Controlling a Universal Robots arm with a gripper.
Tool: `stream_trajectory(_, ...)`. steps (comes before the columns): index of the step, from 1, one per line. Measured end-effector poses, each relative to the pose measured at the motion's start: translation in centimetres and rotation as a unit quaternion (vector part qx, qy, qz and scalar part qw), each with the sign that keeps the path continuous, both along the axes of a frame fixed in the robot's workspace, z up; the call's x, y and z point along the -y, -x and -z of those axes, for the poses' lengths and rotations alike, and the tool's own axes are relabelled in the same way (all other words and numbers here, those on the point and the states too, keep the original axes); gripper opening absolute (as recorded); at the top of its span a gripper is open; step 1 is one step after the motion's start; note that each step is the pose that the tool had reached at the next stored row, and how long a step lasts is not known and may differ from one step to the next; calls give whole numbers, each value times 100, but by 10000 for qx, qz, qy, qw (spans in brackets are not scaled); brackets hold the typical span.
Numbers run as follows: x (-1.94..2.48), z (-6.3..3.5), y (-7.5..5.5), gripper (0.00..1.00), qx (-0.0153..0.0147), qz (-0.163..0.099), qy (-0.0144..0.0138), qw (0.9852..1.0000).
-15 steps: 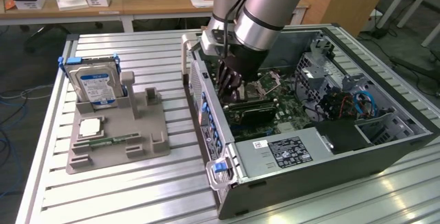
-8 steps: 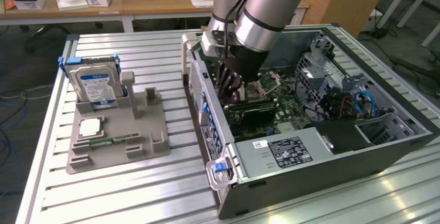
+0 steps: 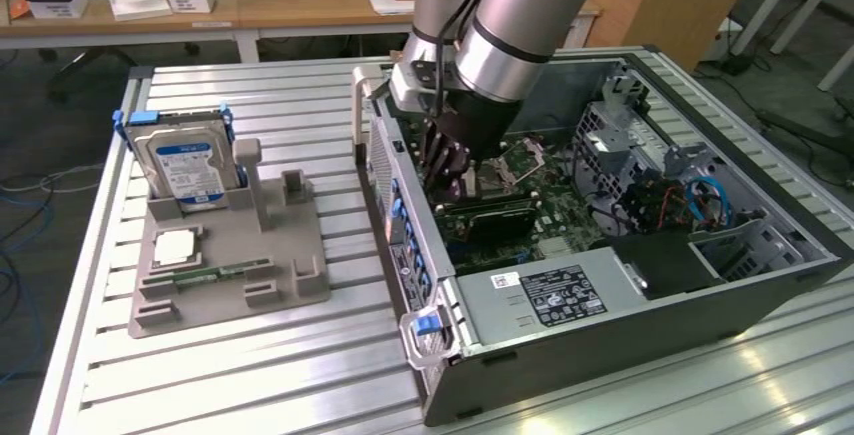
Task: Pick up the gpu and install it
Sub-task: 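Press down on the gpu until it lock into place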
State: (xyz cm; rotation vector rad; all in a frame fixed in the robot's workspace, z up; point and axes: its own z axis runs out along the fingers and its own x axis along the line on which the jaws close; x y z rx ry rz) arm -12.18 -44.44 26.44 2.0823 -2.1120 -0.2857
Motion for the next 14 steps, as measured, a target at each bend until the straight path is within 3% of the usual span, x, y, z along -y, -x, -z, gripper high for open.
stream_trajectory(8, 8, 2, -1, 10, -1, -14, 2, 10000)
stream_trajectory(14, -11, -18, -16, 10, -6, -14, 1, 10000)
